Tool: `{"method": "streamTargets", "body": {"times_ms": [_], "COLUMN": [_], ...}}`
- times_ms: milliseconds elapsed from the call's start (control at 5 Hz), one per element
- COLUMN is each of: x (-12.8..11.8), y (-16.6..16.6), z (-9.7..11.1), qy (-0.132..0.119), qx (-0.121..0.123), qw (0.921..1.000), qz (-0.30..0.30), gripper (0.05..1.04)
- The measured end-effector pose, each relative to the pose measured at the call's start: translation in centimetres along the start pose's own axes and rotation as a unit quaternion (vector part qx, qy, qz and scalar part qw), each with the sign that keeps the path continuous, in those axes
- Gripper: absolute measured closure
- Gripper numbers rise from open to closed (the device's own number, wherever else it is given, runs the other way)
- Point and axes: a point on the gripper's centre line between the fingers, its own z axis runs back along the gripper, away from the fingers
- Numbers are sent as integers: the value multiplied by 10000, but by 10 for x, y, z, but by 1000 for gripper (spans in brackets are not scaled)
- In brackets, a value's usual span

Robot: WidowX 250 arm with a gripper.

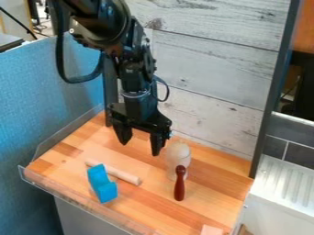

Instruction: Remove the blue arch to the right side

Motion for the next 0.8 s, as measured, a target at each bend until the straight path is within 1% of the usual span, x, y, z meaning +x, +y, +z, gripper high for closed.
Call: {"method": "streamTargets", "body": {"times_ms": [200,400,600,800], "x": [-9,-14,-21,-38], "y": [7,24,35,50], "z": [-8,-15,-23,-23], "qy": [-54,-116,-66,250], "qx": [286,469,525,-109], "qw": [9996,9987,9943,9770], "qz": [-16,-144,-922,-2115], "gripper": [82,82,82,82]}}
